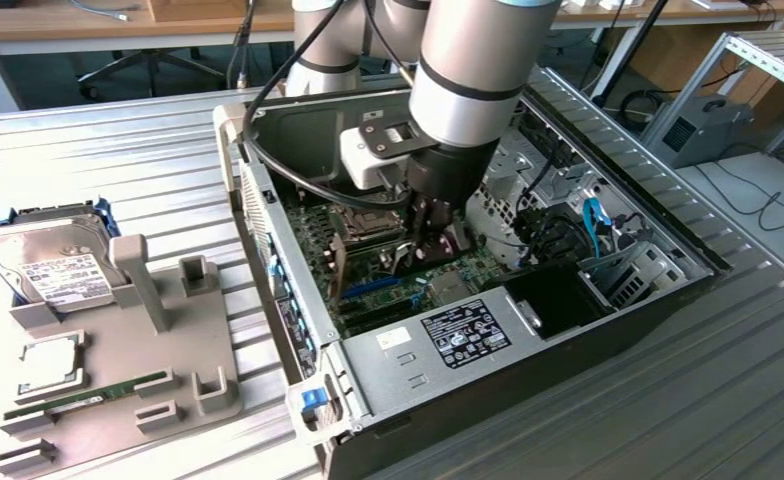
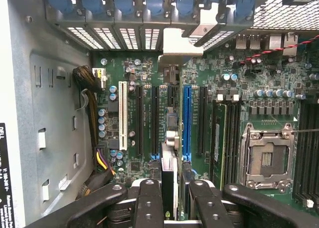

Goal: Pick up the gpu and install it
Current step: 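Insert the gpu into the slot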

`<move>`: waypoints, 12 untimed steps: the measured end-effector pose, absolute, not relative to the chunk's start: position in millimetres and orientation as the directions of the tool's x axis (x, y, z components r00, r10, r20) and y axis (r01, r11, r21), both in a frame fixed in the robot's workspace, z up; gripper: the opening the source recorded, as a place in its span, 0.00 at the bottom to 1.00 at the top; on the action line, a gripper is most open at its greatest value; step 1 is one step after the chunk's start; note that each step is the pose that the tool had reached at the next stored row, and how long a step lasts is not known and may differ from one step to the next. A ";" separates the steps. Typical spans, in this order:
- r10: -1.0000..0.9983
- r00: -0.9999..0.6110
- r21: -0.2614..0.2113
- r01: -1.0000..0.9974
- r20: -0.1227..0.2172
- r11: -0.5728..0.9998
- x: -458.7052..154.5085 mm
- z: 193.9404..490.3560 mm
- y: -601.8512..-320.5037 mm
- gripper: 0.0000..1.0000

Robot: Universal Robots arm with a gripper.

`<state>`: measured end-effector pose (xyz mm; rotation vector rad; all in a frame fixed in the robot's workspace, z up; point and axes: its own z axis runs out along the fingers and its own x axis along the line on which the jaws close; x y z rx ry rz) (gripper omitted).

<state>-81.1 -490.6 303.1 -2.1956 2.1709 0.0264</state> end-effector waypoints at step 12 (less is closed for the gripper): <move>-0.999 0.012 -0.026 -1.000 -0.050 -0.011 -88.1 297.4 -490.7 0.26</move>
